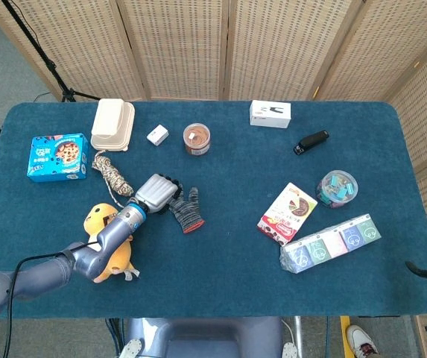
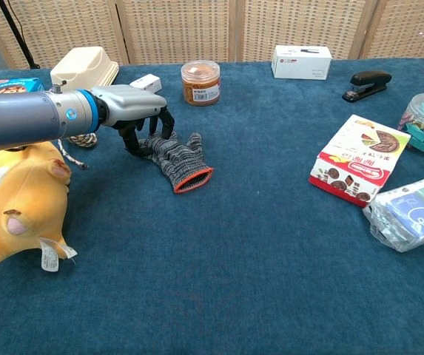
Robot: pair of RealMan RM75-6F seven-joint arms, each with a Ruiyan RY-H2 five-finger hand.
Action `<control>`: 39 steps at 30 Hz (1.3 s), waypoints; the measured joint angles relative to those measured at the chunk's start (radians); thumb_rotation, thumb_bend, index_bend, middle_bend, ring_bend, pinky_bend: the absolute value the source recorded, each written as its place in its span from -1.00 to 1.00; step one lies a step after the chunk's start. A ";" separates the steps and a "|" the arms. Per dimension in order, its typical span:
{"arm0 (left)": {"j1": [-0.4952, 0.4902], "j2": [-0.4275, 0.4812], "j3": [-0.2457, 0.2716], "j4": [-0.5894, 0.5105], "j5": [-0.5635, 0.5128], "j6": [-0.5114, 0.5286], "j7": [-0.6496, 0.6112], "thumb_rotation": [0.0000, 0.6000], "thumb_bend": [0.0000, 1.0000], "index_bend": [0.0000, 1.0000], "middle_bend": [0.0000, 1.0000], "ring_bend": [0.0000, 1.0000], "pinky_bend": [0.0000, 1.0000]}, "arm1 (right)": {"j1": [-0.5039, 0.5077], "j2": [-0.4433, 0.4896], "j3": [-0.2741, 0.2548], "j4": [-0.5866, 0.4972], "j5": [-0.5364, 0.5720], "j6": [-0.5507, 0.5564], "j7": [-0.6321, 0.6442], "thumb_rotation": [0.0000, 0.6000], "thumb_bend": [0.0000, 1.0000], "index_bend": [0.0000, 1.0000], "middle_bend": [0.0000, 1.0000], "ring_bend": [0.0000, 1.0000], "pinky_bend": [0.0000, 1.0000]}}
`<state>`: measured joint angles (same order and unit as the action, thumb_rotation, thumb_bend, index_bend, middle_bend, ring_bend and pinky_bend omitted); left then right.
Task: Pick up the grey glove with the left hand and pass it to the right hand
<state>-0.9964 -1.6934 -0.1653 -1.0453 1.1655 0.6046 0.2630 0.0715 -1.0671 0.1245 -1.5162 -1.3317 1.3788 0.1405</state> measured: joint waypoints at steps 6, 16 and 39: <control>0.003 -0.010 -0.002 0.003 -0.006 0.040 0.011 1.00 -0.16 0.20 -0.16 -0.19 -0.12 | -0.003 0.002 0.000 -0.003 -0.004 0.007 0.000 1.00 -1.00 -1.00 -1.00 -1.00 -1.00; 0.005 0.028 -0.038 -0.067 -0.009 0.065 -0.060 1.00 -0.15 0.29 -0.09 -0.13 -0.12 | 0.000 -0.002 -0.007 0.000 -0.017 0.002 -0.005 1.00 -1.00 -1.00 -1.00 -1.00 -1.00; -0.129 0.134 -0.144 -0.255 -0.251 0.041 0.040 1.00 -0.16 0.29 -0.08 -0.12 -0.12 | 0.146 0.009 -0.121 0.097 -0.438 -0.014 0.057 1.00 -1.00 -1.00 -1.00 -1.00 -1.00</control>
<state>-1.1255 -1.5597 -0.3091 -1.3003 0.9147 0.6459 0.3031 0.2173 -1.0581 0.0038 -1.4189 -1.7696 1.3644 0.1974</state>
